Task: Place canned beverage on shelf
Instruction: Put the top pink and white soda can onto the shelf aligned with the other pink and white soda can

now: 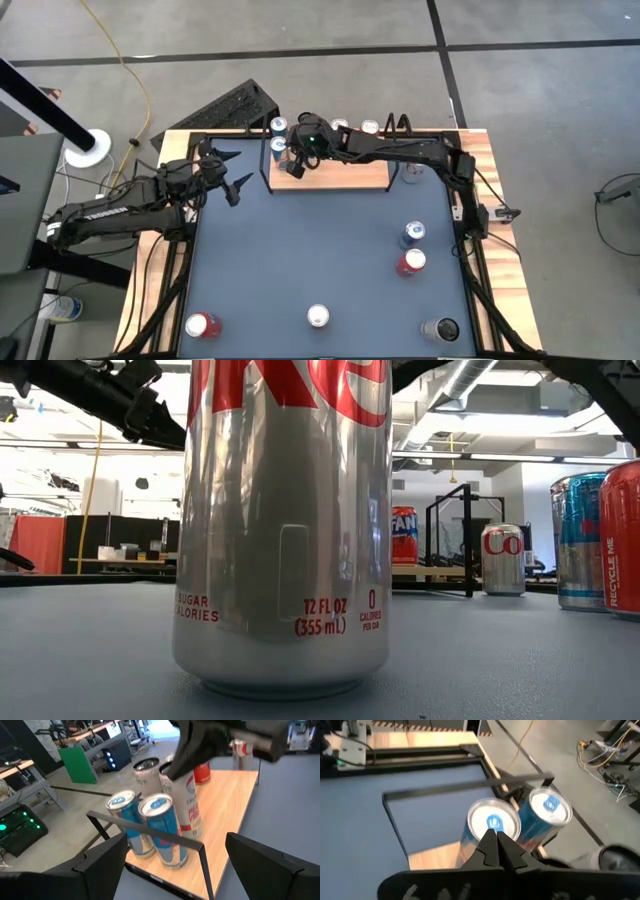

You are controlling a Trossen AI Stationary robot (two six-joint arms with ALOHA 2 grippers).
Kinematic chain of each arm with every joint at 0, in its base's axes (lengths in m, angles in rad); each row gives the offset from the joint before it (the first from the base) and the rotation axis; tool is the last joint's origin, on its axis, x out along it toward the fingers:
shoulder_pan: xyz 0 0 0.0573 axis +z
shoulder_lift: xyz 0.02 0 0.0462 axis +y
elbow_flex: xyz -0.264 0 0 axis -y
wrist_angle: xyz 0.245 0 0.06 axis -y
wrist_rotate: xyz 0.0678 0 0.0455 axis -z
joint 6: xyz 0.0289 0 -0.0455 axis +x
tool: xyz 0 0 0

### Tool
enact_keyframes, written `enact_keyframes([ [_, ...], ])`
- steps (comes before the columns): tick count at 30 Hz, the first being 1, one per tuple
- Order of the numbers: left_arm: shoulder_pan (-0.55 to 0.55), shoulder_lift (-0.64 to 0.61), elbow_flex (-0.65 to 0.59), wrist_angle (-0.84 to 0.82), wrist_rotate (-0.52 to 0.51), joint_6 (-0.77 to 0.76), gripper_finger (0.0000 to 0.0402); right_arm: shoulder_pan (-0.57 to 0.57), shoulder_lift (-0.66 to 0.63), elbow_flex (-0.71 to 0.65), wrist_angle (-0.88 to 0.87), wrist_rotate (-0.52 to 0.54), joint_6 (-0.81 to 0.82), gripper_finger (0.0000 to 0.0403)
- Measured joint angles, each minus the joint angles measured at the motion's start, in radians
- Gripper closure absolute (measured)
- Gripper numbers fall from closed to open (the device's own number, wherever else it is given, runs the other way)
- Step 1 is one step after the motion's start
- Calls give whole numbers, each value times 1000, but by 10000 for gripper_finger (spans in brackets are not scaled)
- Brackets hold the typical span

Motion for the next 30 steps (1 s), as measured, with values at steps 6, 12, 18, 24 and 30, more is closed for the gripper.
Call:
enact_keyframes([
  [6, 0, 0, 0, -40, 0, 0, 74, 0, 2, 20, -27, 59, -5, 403],
  [12, 0, 0, 0, -42, 1, 9, 74, -7, 0, 20, -43, 81, -9, 403],
  [18, 0, 0, 0, -42, 1, 9, 74, -13, 0, 20, -67, 81, -6, 403],
  [24, 0, 0, 0, -42, 1, 9, 74, -22, 0, 20, -76, 81, -3, 403],
  [30, 0, 0, 0, -43, 1, 9, 74, -25, -1, 20, -90, 81, -3, 403],
])
